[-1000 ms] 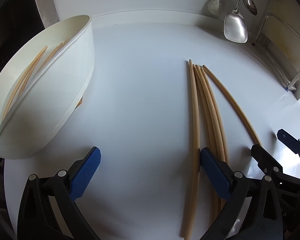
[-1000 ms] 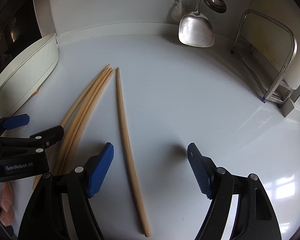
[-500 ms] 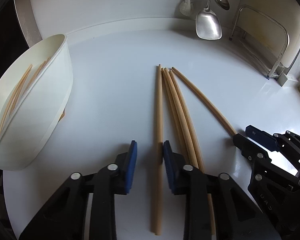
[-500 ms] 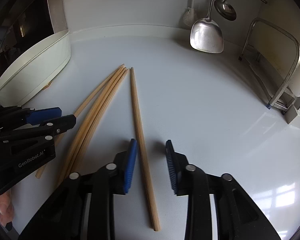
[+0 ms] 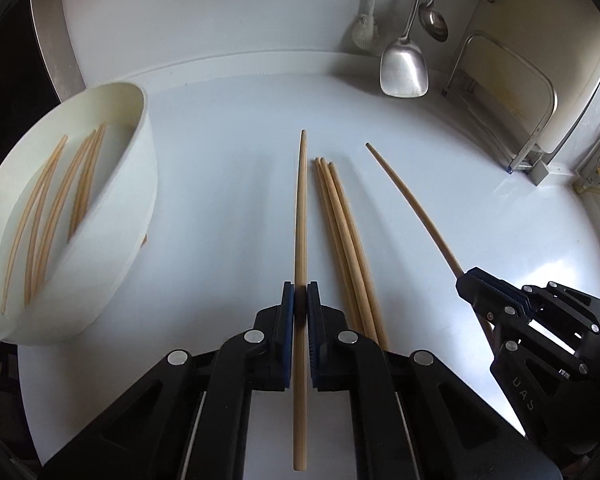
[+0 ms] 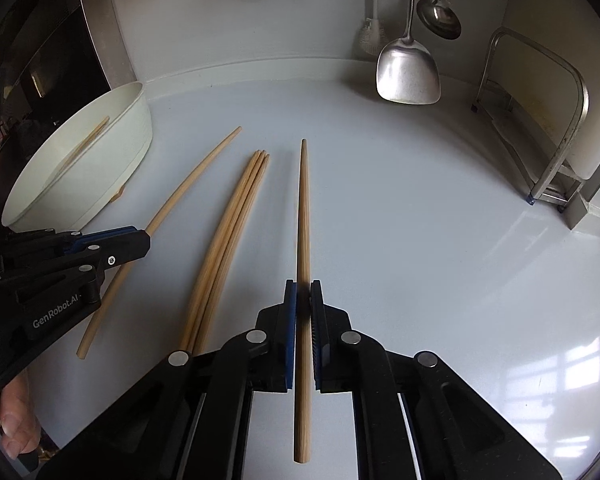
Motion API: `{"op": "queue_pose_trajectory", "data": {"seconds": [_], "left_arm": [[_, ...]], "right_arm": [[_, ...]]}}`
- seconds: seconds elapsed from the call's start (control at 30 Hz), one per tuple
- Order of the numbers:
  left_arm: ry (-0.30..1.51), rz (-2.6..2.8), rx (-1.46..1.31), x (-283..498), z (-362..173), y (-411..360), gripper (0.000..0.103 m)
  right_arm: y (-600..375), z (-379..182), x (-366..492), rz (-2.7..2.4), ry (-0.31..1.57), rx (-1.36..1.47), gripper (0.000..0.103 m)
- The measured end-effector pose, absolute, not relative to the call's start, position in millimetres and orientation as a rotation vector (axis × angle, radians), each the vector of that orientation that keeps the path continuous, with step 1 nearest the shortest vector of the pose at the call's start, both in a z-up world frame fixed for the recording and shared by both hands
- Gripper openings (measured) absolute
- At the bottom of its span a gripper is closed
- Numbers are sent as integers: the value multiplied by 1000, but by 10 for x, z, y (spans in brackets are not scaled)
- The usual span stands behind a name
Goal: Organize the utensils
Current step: 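Carry the two held chopsticks over the white basin with both tools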
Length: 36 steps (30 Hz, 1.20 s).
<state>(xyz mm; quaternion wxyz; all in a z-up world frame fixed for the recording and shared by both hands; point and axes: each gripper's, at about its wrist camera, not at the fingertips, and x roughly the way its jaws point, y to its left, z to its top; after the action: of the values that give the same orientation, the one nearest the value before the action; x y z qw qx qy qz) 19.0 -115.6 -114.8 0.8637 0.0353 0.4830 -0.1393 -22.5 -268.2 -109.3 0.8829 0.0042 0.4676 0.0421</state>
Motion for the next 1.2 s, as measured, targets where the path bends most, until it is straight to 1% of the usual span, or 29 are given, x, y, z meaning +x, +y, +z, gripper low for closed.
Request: {"op": "queue_pose_trajectory", "data": {"seconds": [0.2,0.33,0.43,0.6,0.77,0.97,1.2], "left_arm": [[955,-325,52,220,-591,-839,7],[933,-272,45,297,-344,-372,7],[919,-221,39,367,-242,12,7],[919,-146,36,481,-194,662,7],[941,-107,29,634,-246,1117,7],[973,-106,28,836,-394,1357,7],[1023,-140,28,1078,-593,1356,7]], "right_arm": [[-2498,-560,-164,77,933,46,7],[-2184,-258,-112,104,892,49,7],[-1873,-136,-43,137,868,40,7],[-1310,-100,197,184,852,12,7],[-808,-124,454,234,855,8,7],[-381,-239,719,260,886,-4,7],[-177,-437,966,242,948,-2,7]]}}
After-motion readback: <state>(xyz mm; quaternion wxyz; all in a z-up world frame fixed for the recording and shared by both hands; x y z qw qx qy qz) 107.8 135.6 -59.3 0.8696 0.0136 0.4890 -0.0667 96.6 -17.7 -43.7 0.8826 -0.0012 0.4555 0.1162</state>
